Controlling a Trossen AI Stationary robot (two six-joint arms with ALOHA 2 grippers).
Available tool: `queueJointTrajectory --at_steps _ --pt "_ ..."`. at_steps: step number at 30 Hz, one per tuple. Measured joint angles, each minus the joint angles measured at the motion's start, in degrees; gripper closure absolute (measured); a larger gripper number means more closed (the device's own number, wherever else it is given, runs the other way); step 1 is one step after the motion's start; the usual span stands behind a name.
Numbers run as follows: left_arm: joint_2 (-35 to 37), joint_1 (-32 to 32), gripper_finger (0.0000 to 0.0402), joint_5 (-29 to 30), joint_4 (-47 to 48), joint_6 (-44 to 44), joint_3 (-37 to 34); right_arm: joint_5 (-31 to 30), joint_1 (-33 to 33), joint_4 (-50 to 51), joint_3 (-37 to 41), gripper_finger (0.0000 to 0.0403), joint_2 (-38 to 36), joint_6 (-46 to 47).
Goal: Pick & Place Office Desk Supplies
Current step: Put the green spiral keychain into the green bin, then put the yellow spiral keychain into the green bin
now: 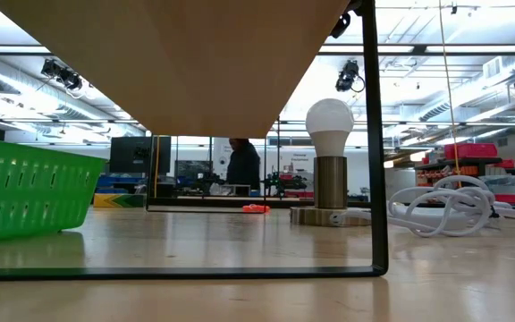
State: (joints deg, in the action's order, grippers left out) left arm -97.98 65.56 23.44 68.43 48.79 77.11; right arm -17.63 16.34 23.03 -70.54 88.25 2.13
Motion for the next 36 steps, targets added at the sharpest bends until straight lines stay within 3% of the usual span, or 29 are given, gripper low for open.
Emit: queueJointTrajectory --at_steps 10,19,30,36 --pt "0.16 -6.51 0.0389 3.35 0.33 -5.55 -6.06 -0.02 -0.02 -0.02 0.01 0.0222 0.00 -1.04" --pt "0.16 -12.09 0.0382 -2.61 -11.85 -12.20 -13.37 0.00 -0.01 0.00 0.01 0.0222 0.00 -1.98" --pt "0.33 -13.90 0.0214 -2.49 -13.32 -12.41 -14.41 0.01 -0.02 0.52 0.02 0.0222 0.00 -2.00" --pt "2.22 -12.96 0.0164 -2.68 -13.20 -10.97 -14.41 0.00 -0.02 0.66 0.02 0.0222 0.00 -2.01"
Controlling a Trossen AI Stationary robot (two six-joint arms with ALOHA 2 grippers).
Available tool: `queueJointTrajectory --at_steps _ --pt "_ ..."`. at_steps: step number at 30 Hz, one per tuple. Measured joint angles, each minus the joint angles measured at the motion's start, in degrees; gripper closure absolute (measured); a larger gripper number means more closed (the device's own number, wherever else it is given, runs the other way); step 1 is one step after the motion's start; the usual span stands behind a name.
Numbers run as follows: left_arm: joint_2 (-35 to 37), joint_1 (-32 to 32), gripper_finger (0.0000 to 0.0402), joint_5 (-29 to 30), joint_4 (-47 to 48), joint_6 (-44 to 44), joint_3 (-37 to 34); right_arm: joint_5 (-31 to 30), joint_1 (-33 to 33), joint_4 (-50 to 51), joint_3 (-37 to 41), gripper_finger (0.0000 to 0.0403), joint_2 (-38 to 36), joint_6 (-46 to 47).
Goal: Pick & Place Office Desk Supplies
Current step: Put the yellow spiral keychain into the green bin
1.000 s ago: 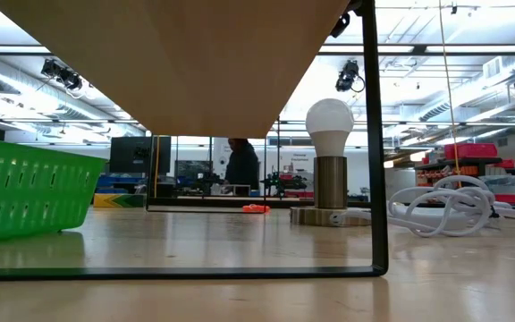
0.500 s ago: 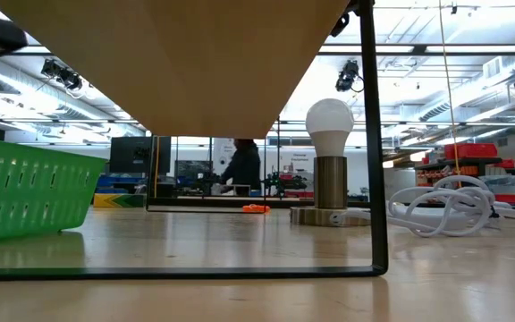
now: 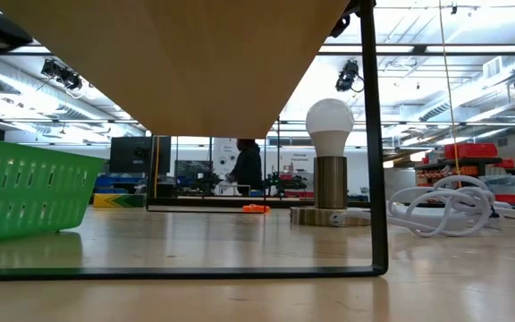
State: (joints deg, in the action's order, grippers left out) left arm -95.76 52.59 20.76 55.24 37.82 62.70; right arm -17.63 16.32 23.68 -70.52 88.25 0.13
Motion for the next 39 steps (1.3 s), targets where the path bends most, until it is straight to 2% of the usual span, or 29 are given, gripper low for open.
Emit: queueJointTrajectory --at_steps 5,11,18,25,39 --pt "3.03 2.27 0.0160 -0.45 -0.84 3.89 0.00 0.00 0.02 0.04 0.00 0.0222 0.00 0.08" --pt "3.48 6.57 0.0169 0.08 -8.26 5.48 0.04 0.00 0.02 0.02 0.00 0.0222 0.00 0.06" --pt "0.80 7.92 0.0172 1.67 -11.93 4.97 0.09 -0.02 -0.16 0.00 0.00 0.0222 0.00 0.06" --pt "-3.73 7.96 0.0172 -0.34 -14.71 2.90 0.02 -0.04 -0.09 0.02 0.00 0.0222 0.00 0.27" --pt "-7.17 8.32 0.0177 -1.44 -14.28 8.49 0.00 0.00 -0.09 0.15 0.00 0.0222 0.00 0.26"
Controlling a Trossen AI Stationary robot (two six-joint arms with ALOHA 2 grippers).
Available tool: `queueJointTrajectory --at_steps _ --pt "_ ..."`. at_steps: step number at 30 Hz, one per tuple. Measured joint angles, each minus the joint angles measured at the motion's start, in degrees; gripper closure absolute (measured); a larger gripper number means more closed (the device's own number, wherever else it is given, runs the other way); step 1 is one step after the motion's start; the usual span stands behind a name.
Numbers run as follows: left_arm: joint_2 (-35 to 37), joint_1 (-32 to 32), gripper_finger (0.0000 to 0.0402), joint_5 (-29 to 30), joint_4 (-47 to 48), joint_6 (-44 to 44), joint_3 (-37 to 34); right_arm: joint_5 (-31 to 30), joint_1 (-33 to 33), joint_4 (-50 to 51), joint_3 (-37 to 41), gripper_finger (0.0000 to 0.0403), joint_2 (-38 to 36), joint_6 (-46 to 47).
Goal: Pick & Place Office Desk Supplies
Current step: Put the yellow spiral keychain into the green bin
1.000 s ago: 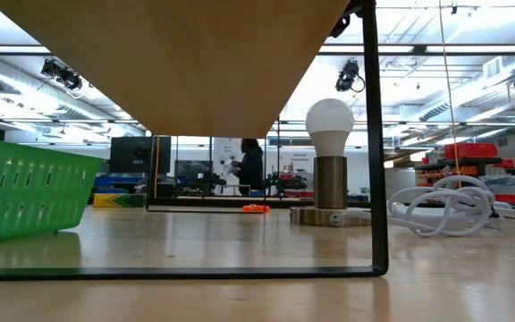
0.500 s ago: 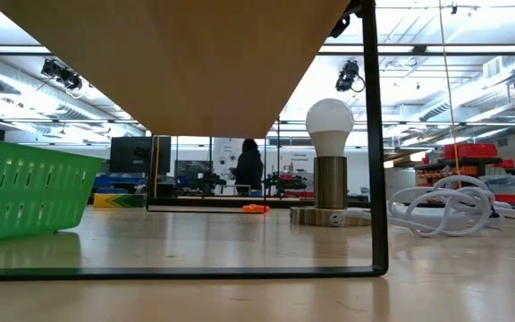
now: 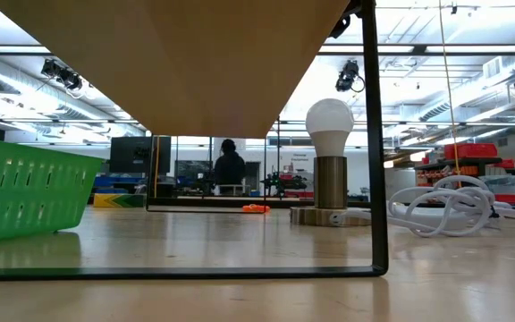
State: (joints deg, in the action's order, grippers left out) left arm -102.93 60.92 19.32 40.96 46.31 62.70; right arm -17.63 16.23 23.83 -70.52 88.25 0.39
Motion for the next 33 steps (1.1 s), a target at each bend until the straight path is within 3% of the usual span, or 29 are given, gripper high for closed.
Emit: queueJointTrajectory --at_steps 4,9,17,21,29,33 --pt "-0.27 0.01 0.0177 -0.05 1.06 1.90 -0.20 0.00 0.11 0.01 0.00 0.0222 0.00 -0.20" --pt "-0.07 -0.01 0.0177 -2.61 -5.44 6.51 -6.02 0.18 0.11 0.07 0.00 0.0222 0.00 -0.20" --pt "0.28 -0.01 0.0188 -3.74 -8.47 6.83 -7.76 0.66 0.11 0.07 0.00 0.0222 0.00 -0.89" --pt "0.25 0.01 0.0231 -3.93 -9.44 7.03 -7.85 0.66 0.09 0.04 0.00 0.0222 0.00 -1.06" --pt "0.17 0.09 0.0375 -3.30 -11.01 7.33 -7.87 0.66 0.09 0.04 0.00 0.0222 0.00 -1.06" --pt "0.08 1.02 0.0392 -1.20 -11.20 7.02 -7.54 1.14 0.11 0.02 0.00 0.0222 0.00 -1.06"
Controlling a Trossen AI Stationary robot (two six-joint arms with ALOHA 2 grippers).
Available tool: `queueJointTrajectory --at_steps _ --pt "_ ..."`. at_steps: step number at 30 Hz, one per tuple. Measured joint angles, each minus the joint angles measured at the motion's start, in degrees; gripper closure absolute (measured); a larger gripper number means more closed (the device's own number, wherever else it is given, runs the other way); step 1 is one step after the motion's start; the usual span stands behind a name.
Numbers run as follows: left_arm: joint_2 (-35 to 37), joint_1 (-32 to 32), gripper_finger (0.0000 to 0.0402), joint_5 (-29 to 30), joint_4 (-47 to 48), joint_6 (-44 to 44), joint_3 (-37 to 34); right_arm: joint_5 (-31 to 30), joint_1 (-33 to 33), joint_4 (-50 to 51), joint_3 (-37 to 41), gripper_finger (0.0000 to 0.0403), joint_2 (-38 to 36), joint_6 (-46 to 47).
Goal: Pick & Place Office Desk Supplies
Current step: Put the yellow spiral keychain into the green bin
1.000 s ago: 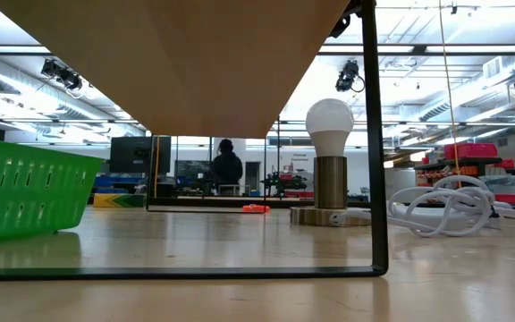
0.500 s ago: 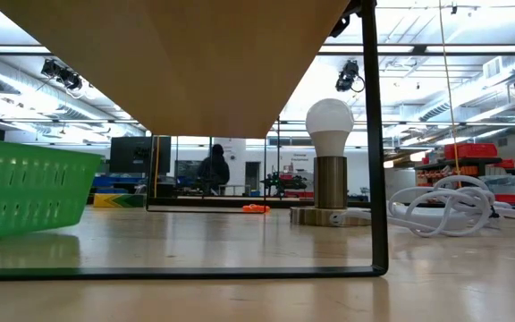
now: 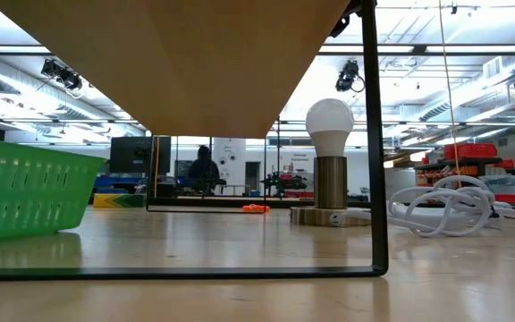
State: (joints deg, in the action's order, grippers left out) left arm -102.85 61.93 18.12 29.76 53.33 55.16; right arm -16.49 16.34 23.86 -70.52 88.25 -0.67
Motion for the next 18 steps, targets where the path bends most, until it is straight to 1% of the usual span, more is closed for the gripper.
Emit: queueJointTrajectory --at_steps 4,9,13,18 --pt "-0.08 1.63 0.0393 3.98 0.71 -1.93 2.26 0.23 0.00 0.02 0.00 0.0222 0.00 0.00" --pt "2.43 3.10 0.0393 10.36 1.77 -4.02 4.21 0.44 0.00 0.00 0.00 0.0222 0.00 0.00" --pt "5.25 3.34 0.0393 12.92 4.28 -3.79 4.22 0.44 -0.01 0.00 0.00 0.0222 0.00 0.01" --pt "8.08 3.32 0.0393 16.22 9.69 -1.38 4.22 0.63 -0.02 0.00 0.00 0.0222 0.00 0.00"
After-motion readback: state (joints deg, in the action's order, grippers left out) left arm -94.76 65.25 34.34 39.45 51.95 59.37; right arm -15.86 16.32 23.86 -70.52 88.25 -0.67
